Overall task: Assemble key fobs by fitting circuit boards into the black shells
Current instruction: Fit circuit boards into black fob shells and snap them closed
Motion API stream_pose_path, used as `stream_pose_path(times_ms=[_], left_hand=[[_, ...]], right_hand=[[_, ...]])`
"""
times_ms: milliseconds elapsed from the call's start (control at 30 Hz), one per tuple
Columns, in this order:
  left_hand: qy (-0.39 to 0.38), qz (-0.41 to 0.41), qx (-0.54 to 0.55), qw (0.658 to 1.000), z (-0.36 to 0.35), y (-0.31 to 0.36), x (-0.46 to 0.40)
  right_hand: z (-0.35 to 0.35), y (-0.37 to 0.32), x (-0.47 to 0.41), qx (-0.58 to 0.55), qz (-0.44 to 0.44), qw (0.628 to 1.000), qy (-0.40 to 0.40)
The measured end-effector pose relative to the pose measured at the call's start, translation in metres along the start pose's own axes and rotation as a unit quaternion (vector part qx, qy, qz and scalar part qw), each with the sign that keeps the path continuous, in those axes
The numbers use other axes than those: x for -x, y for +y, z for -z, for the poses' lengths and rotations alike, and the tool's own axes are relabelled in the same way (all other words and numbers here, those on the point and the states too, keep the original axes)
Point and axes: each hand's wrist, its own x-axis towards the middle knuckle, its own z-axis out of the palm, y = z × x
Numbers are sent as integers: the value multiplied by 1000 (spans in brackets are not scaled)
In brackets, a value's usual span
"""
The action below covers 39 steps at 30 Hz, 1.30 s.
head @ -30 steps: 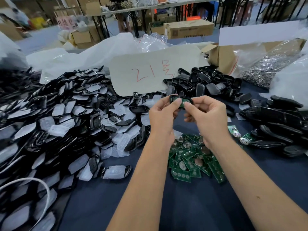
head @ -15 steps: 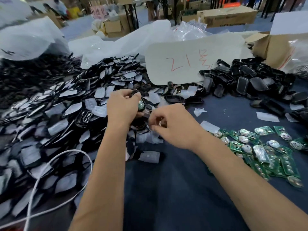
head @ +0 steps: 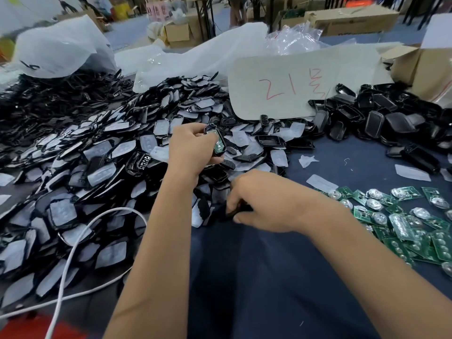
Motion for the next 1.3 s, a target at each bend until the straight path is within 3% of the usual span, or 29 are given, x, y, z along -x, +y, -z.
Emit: stream_pose_path(times_ms=[100, 267, 467, 767, 867, 967, 1067, 1133, 1200, 1300], left_hand=[[-1, 10, 0, 1000, 1, 4, -1], [21, 3, -1, 1000, 6, 6, -6], [44, -8, -7, 999, 17, 4, -9], [45, -17, 3, 999, 21, 4, -9], [35, -13, 8, 999, 14, 5, -10], [21, 4, 25, 999, -2, 7, -7], [-26, 7, 20, 999, -37, 10, 4], [-72, 3, 28, 997, -70, 12, 14], [-117, -12, 11, 993, -108, 11, 25], [-155, -77, -90, 981, -158, 6, 38]], right_hand=[[1, 6, 4, -36, 1, 999, -4], [-17, -13, -9, 19, 105, 986, 129], [-36, -26, -23, 89, 140, 975, 145], [-28, -2, -9, 5, 152, 946, 287], [-19, 12, 1, -105, 109, 917, 370], [-6, 36, 16, -277, -14, 861, 426], [5, 76, 41, -434, -116, 763, 466], [9, 103, 61, -480, -168, 706, 493], [9, 124, 81, -459, -199, 694, 517], [5, 143, 101, -368, -210, 720, 550]])
